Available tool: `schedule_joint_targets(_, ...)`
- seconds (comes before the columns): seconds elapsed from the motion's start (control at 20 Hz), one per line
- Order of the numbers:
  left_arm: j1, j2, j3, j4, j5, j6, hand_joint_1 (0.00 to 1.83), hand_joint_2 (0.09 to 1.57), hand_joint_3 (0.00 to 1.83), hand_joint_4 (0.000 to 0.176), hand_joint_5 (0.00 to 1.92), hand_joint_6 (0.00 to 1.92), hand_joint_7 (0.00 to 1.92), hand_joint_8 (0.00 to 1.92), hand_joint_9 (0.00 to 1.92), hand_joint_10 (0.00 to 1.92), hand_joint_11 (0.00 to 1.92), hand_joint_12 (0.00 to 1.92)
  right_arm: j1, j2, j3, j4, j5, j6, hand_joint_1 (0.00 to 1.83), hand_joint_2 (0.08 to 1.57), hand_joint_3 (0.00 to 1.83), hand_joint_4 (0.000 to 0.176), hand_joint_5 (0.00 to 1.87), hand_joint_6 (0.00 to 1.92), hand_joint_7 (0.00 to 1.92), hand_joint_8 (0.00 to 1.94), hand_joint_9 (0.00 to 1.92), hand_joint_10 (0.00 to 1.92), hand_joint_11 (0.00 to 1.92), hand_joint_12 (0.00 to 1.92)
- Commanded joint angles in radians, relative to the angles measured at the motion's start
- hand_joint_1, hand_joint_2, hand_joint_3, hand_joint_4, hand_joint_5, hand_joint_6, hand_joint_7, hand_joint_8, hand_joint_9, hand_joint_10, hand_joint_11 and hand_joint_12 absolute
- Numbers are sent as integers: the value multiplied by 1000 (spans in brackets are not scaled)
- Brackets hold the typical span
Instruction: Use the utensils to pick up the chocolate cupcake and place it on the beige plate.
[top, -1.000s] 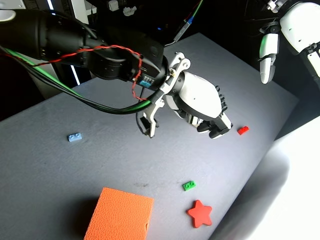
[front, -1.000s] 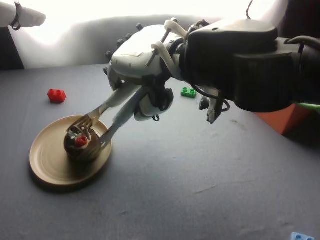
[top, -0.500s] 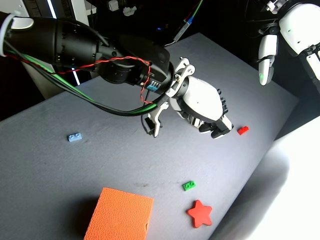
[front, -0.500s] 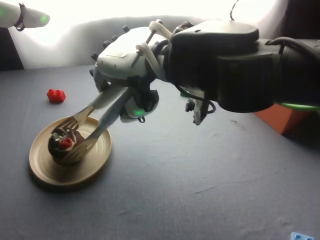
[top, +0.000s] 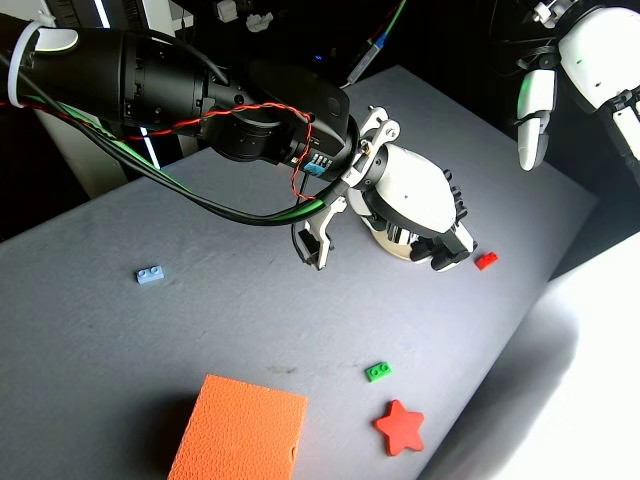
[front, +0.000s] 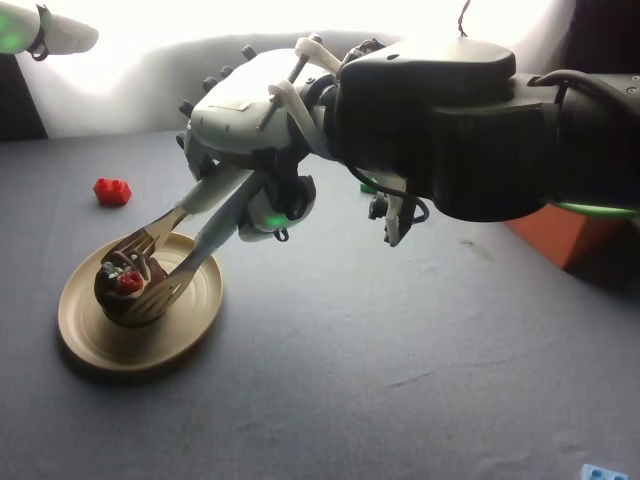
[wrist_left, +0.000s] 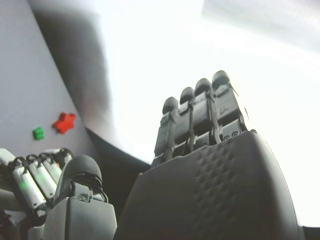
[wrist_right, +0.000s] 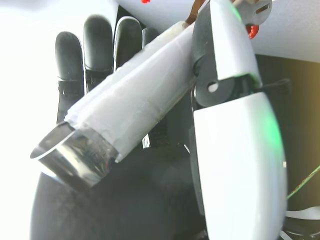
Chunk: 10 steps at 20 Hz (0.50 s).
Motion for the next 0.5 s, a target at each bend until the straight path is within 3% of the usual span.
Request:
schedule_joint_targets(0.0,-12,8,6,12,24,2,0,1134,0,0,101,9,73,9,51,10,43,22,10,2,5,-23,-25,-3,1185,1182,0,18,833,1234,889,1154,770,993,362,1343)
schedule_joint_targets(0.15,-12,8,6,12,24,2,0,1131,0,0,66,0,36,0,14,0,6,8,10,2,8,-23,-25,-20,1187,1179,0,17,863,1223,868,1153,746,985,376,1344)
schedule_joint_targets(0.2,-12,8,6,13,24,2,0,1131,0,0,72,4,42,4,22,5,2,7,11,3,12,-23,-25,-20,1179,1200,0,0,841,1292,816,1192,684,1007,325,1376)
schedule_joint_targets(0.45,-12,8,6,13,24,2,0,1128,0,0,55,0,30,0,1,0,0,0,11,7,14,-23,-26,-21,1209,1182,1,0,936,1191,772,1199,620,1016,267,1396)
